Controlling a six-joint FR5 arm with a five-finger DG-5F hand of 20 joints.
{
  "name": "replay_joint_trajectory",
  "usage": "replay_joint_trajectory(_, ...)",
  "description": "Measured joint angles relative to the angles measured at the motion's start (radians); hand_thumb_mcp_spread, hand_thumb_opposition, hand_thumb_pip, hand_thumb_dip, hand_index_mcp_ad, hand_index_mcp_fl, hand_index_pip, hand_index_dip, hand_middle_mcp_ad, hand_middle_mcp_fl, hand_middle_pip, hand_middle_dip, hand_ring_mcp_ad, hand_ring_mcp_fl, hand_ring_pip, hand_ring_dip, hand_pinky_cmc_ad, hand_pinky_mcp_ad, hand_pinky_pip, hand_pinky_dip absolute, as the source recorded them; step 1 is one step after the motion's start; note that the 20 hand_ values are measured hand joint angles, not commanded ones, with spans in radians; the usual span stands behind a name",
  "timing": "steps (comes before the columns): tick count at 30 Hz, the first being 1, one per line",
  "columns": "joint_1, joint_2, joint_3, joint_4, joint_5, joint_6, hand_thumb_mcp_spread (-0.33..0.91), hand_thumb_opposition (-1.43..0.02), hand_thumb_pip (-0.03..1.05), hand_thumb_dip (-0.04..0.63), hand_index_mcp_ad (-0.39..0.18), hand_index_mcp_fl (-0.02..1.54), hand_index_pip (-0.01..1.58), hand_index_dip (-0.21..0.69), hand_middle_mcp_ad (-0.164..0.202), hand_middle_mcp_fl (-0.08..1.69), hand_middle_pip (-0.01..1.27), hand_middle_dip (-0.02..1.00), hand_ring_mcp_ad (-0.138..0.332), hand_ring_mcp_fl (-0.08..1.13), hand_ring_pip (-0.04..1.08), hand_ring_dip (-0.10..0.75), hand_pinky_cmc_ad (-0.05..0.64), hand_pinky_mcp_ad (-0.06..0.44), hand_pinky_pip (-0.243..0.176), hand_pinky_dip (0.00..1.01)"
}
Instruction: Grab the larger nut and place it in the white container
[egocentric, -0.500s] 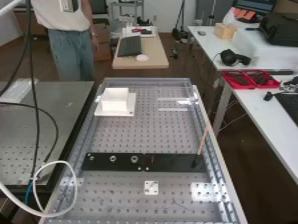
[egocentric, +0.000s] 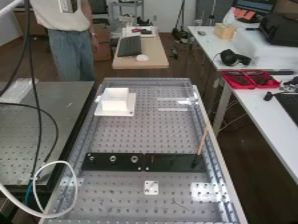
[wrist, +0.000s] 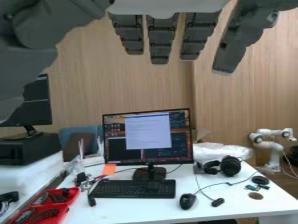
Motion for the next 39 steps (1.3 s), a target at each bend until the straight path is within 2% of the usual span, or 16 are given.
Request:
replay_joint_trajectory(4, 0.000, 0.007, -0.020, 0.011, 0.013, -0.006, 0.23, -0.67, 0.38, 0.065, -0.021, 0.02, 0.07, 0.051, 0.054, 0.01, 0.12, 0.19, 0.164, 0.00, 0.08, 0.115, 0.353, 0.307, -0.075, 0.63)
replay_joint_trajectory(8, 0.000, 0.020, -0.066, 0.033, 0.039, -0.011, 0.23, -0.69, 0.40, 0.063, -0.024, 0.02, 0.07, 0.051, 0.052, 0.00, 0.13, 0.21, 0.166, 0.00, 0.09, 0.126, 0.379, 0.330, -0.089, 0.66)
replay_joint_trajectory(9, 0.000, 0.022, -0.074, 0.037, 0.044, -0.012, 0.23, -0.70, 0.40, 0.063, -0.024, 0.02, 0.07, 0.051, 0.068, 0.01, 0.13, 0.21, 0.176, 0.00, 0.09, 0.126, 0.384, 0.330, -0.091, 0.67)
replay_joint_trajectory(10, -0.001, 0.026, -0.093, 0.046, 0.054, -0.013, 0.23, -0.71, 0.40, 0.063, -0.024, 0.02, 0.07, 0.054, 0.068, 0.01, 0.13, 0.21, 0.188, 0.00, 0.09, 0.126, 0.380, 0.330, -0.091, 0.68)
replay_joint_trajectory(15, -0.002, 0.050, -0.181, 0.098, 0.097, -0.022, 0.23, -0.73, 0.46, 0.063, -0.024, 0.02, 0.09, 0.061, 0.075, 0.01, 0.14, 0.22, 0.187, 0.00, 0.09, 0.134, 0.396, 0.342, -0.087, 0.70)
replay_joint_trajectory(16, -0.002, 0.060, -0.212, 0.122, 0.109, -0.026, 0.23, -0.73, 0.47, 0.066, -0.024, 0.02, 0.08, 0.049, 0.075, 0.01, 0.14, 0.22, 0.187, 0.00, 0.08, 0.134, 0.396, 0.340, -0.105, 0.69)
replay_joint_trajectory(21, -0.007, 0.088, -0.312, 0.210, 0.140, -0.032, 0.23, -0.74, 0.54, 0.093, -0.024, 0.04, 0.10, 0.019, 0.075, 0.04, 0.14, 0.22, 0.187, 0.00, 0.09, 0.134, 0.394, 0.342, -0.106, 0.71)
replay_joint_trajectory(22, -0.010, 0.094, -0.342, 0.237, 0.149, -0.028, 0.23, -0.74, 0.57, 0.094, -0.024, 0.05, 0.14, 0.010, 0.075, 0.04, 0.14, 0.22, 0.187, 0.00, 0.09, 0.134, 0.394, 0.340, -0.106, 0.71)
replay_joint_trajectory(28, -0.043, 0.102, -0.478, 0.348, 0.185, 0.022, 0.23, -0.77, 0.58, 0.112, -0.038, 0.06, 0.33, -0.033, 0.077, 0.07, 0.14, 0.22, 0.190, 0.00, 0.09, 0.134, 0.394, 0.342, -0.106, 0.71)
replay_joint_trajectory(31, -0.064, 0.093, -0.518, 0.385, 0.196, 0.043, 0.25, -0.79, 0.63, 0.127, -0.054, 0.05, 0.45, -0.037, 0.075, 0.06, 0.14, 0.22, 0.192, 0.00, 0.09, 0.131, 0.394, 0.342, -0.106, 0.70)
replay_joint_trajectory(39, -0.132, 0.035, -0.588, 0.484, 0.196, 0.084, 0.26, -0.82, 0.63, 0.143, -0.105, 0.05, 0.90, -0.058, 0.077, 0.04, 0.14, 0.22, 0.195, 0.00, 0.09, 0.134, 0.394, 0.342, -0.105, 0.70)
